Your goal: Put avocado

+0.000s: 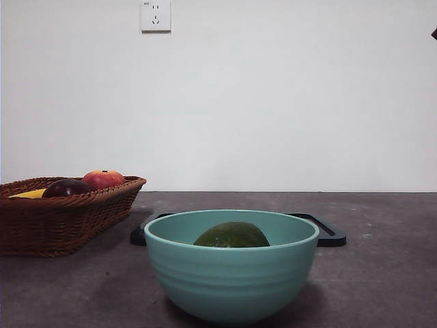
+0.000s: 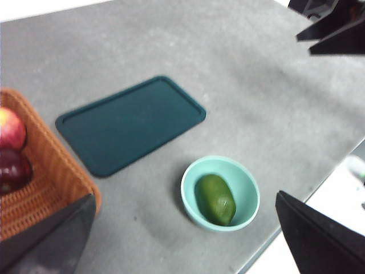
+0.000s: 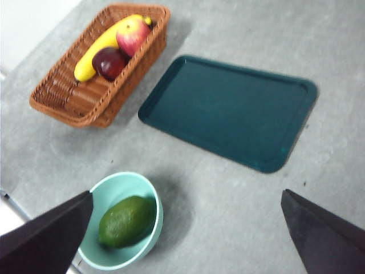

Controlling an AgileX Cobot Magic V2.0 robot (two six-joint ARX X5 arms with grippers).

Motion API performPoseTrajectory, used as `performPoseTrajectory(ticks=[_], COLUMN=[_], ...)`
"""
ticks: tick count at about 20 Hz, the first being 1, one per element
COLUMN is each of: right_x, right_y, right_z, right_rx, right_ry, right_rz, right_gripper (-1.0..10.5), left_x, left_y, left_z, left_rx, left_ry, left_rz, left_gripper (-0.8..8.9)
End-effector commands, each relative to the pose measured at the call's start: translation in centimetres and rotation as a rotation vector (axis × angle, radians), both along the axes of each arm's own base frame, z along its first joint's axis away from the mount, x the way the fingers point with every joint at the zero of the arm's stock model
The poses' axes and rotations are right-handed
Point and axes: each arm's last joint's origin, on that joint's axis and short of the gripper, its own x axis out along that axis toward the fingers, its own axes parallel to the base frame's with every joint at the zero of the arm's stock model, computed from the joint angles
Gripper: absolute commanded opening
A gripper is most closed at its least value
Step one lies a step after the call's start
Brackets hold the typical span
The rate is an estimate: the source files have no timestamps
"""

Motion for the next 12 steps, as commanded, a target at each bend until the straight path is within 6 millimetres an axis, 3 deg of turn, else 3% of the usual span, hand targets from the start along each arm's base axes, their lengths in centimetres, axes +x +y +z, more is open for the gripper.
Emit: performPoseTrajectory(ticks=[1, 7, 12], right_x=[0.4, 2.7, 4.8], right_y=[0.8, 5.9, 11.0], right_z=[0.3, -0.4, -3.0], right_rx=[0.0, -0.152, -0.332], right_ry=[0.022, 0.132, 0.285], right_rz=[0.029, 0.096, 0.197], right_gripper=[5.8, 5.8, 5.8], left_x=[-0.1, -0.2, -0.2], left_y=[0.1, 0.2, 0.2], left_z=[0.1, 0.1, 0.2], left_rx=[-0.001, -0.002, -0.008], left_ry=[-0.029, -0.029, -0.031], left_rz=[-0.014, -0.014, -0.013], left_gripper=[4.95, 4.96, 4.96])
